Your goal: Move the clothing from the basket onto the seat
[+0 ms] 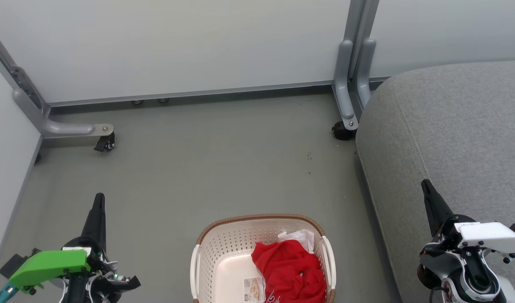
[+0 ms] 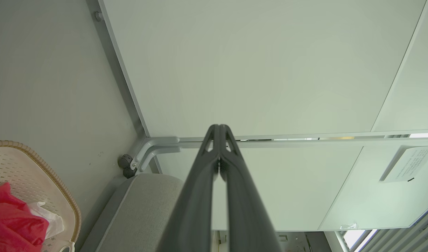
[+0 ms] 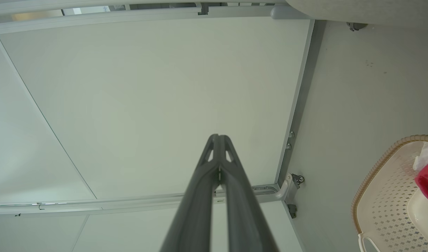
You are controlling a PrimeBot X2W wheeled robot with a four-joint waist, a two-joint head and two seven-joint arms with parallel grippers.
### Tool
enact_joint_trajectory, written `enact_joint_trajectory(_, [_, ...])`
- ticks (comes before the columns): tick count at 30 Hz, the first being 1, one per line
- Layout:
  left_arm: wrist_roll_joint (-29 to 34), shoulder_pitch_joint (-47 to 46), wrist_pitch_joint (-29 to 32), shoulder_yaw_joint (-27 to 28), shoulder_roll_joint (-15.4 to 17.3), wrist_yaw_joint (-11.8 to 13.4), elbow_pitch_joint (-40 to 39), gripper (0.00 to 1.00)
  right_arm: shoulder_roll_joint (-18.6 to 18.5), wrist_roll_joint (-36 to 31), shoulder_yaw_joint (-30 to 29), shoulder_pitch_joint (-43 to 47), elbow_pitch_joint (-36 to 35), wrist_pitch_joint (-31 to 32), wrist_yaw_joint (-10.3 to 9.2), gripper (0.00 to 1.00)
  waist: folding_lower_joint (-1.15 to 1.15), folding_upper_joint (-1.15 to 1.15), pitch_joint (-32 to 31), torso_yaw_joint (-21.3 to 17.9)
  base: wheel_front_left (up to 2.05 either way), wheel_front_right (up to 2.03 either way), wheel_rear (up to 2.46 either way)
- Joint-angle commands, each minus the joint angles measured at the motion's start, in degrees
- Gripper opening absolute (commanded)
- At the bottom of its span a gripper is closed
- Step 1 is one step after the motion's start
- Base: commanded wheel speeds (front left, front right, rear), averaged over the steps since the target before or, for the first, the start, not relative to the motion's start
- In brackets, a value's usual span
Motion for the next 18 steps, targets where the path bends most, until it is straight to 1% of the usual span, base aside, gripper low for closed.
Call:
enact_joint_trajectory(1, [-0.2,-0.6,0.2,0.1,0.1,-0.3,-0.1,0.00,-0.1,-0.3,0.1,-0.5,0.1,0.1,0.04,0.00,0.00,0.00,0.0,0.0,0.00,0.00,0.00])
enact_joint_trajectory(11, [-0.2,-0.6,0.2,0.1,0.1,-0.3,-0.1,0.00,-0.1,-0.3,0.1,-0.5,0.1,0.1,0.04,0.00,0.00,0.00,0.0,0.0,0.00,0.00,0.00])
enact_joint_trajectory(12, [0.0,0.0,0.0,0.0,0.0,0.0,0.0,1.00,0.0,0.0,0.0,0.0,0.0,0.0,0.01,1.00,0.00,0.00,0.0,0.0,0.00,0.00,0.00])
enact_joint_trajectory(18, [0.3,-0.1,-1.2,-1.3,-0.1,0.1,0.3,1.00,0.2,-0.5,0.7,0.4,0.0,-1.2,0.00,1.00,0.00,0.00,0.1,0.0,0.00,0.00,0.00])
